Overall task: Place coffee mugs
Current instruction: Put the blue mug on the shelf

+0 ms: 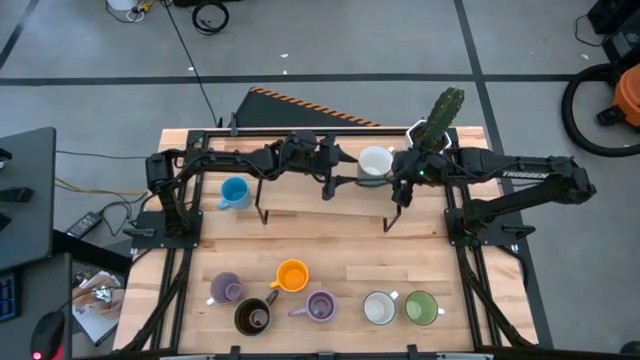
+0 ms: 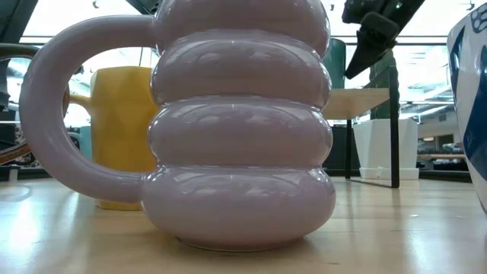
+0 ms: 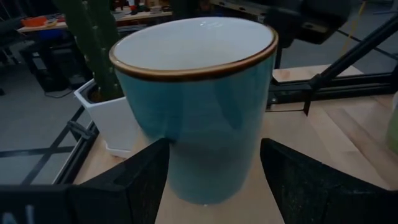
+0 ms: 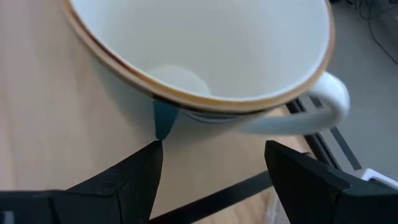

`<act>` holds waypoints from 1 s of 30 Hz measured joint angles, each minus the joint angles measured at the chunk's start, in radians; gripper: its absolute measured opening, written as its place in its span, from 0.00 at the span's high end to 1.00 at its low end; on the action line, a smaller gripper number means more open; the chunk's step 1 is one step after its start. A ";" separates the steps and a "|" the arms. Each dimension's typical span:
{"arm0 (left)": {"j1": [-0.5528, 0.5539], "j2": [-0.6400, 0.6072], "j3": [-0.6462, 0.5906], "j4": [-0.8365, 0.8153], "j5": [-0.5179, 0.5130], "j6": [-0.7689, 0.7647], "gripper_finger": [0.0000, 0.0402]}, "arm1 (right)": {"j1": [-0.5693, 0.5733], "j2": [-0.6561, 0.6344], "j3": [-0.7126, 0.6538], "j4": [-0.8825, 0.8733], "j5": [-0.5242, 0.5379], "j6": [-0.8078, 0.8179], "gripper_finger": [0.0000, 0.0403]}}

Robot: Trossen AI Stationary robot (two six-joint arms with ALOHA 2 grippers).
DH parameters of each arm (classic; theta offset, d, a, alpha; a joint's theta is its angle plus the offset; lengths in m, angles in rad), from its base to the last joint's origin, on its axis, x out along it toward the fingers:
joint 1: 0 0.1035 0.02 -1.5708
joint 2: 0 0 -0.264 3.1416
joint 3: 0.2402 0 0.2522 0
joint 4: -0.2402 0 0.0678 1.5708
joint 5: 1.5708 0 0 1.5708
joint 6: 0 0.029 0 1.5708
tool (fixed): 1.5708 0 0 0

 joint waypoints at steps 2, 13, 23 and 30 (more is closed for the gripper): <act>0.007 0.000 0.000 0.000 0.002 0.000 0.36 | -0.018 0.000 0.000 -0.001 -0.005 -0.010 0.28; 0.015 0.022 0.000 0.021 0.014 -0.009 0.36 | -0.034 -0.033 0.016 -0.082 -0.016 0.040 0.28; 0.000 0.029 -0.001 0.062 0.013 -0.017 0.36 | 0.035 -0.048 0.037 -0.091 0.011 0.141 0.28; -0.008 0.029 -0.001 0.067 0.028 -0.017 0.36 | 0.053 -0.048 0.037 -0.166 0.035 0.278 0.29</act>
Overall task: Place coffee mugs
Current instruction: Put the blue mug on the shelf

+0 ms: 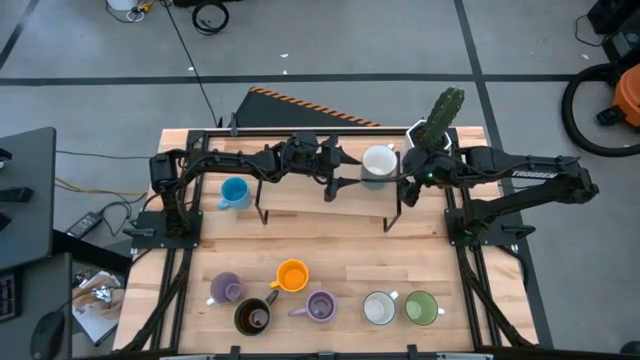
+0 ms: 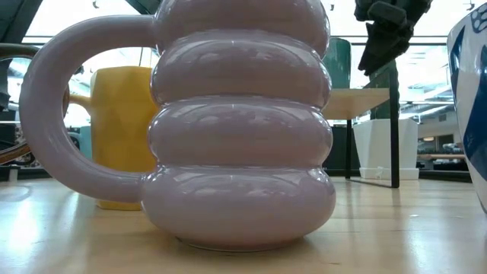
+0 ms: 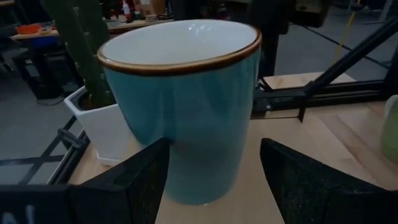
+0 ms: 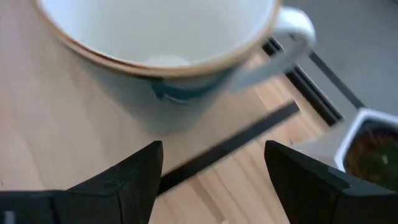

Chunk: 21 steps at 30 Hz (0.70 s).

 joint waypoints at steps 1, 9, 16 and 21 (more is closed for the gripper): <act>0.000 0.000 0.000 0.004 0.006 0.000 0.36 | 0.003 0.000 0.000 -0.016 0.004 0.019 0.29; 0.000 0.000 0.000 0.054 0.029 -0.021 0.36 | 0.037 -0.013 0.000 -0.046 0.003 0.095 0.30; 0.000 0.000 0.000 0.084 -0.007 -0.018 0.36 | 0.065 0.005 0.000 0.030 0.016 0.102 0.30; 0.008 0.000 0.000 0.093 -0.030 -0.017 0.36 | 0.112 0.066 0.002 0.052 0.072 0.139 0.30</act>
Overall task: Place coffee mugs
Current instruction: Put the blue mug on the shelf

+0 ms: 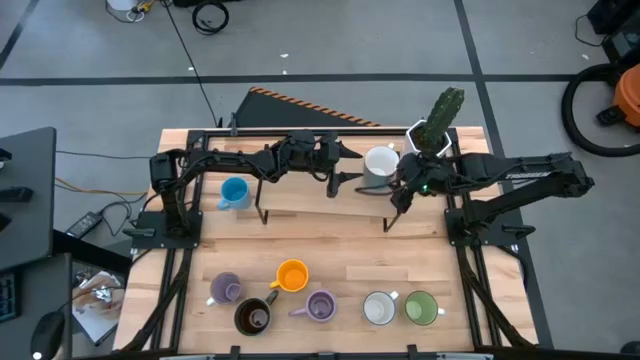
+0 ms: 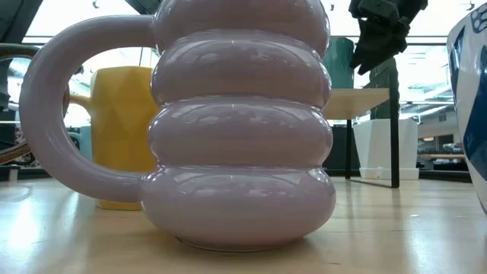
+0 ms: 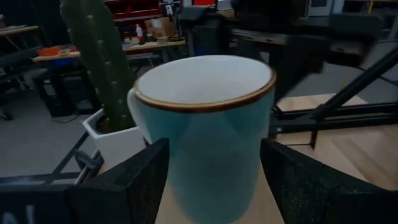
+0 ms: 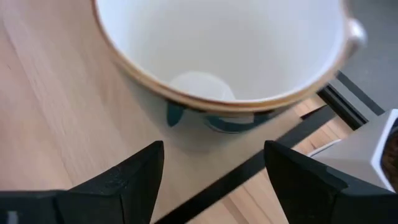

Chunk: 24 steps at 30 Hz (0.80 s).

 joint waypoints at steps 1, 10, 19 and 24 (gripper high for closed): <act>0.003 0.000 0.000 0.000 0.000 0.000 0.36 | 0.008 0.009 0.000 0.001 0.013 0.008 0.30; 0.006 0.000 0.000 -0.004 0.008 0.000 0.36 | 0.005 0.030 0.000 0.002 0.076 0.027 0.30; 0.007 0.000 0.000 -0.006 0.009 0.026 0.36 | -0.048 0.004 0.000 -0.026 0.091 0.009 0.30; 0.007 0.000 0.000 -0.007 0.026 0.023 0.36 | -0.054 0.002 0.000 -0.030 0.062 0.000 0.30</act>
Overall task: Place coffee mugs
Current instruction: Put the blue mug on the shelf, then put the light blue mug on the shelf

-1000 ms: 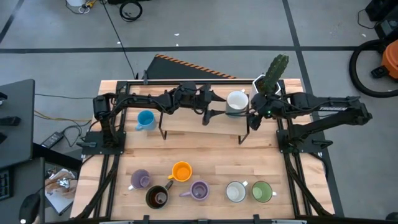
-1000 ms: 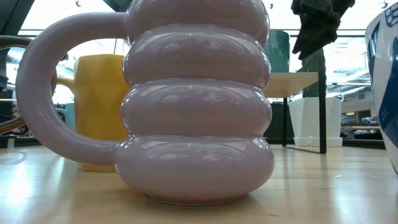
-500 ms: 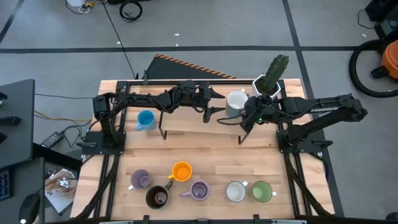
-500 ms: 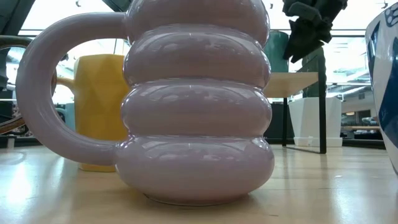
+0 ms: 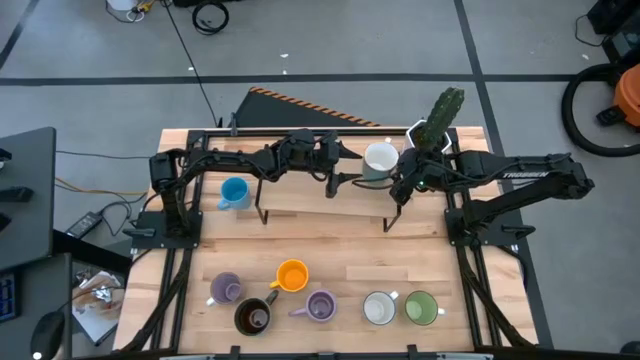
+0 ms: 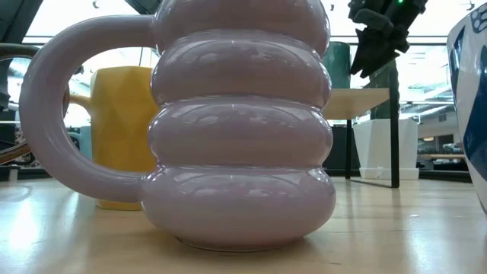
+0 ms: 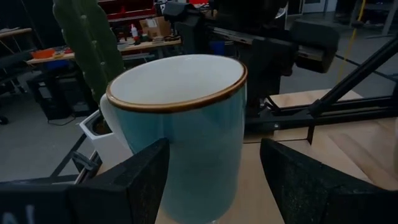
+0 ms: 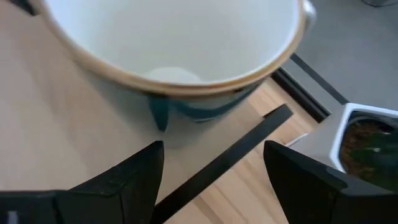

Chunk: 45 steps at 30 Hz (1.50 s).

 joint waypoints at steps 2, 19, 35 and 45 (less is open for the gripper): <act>0.000 0.000 0.000 0.000 0.000 0.000 0.36 | 0.004 0.000 0.000 -0.005 -0.013 0.000 0.30; 0.015 -0.003 0.000 -0.022 0.058 -0.026 0.36 | 0.059 -0.028 0.113 -0.125 -0.061 0.011 0.30; -0.010 -0.276 0.000 -0.477 -0.046 0.001 0.36 | 0.260 0.022 0.113 -0.016 0.070 0.116 0.30; -0.088 -0.570 -0.152 -0.667 -0.165 0.054 0.43 | 0.364 0.082 0.112 0.037 0.194 0.036 0.30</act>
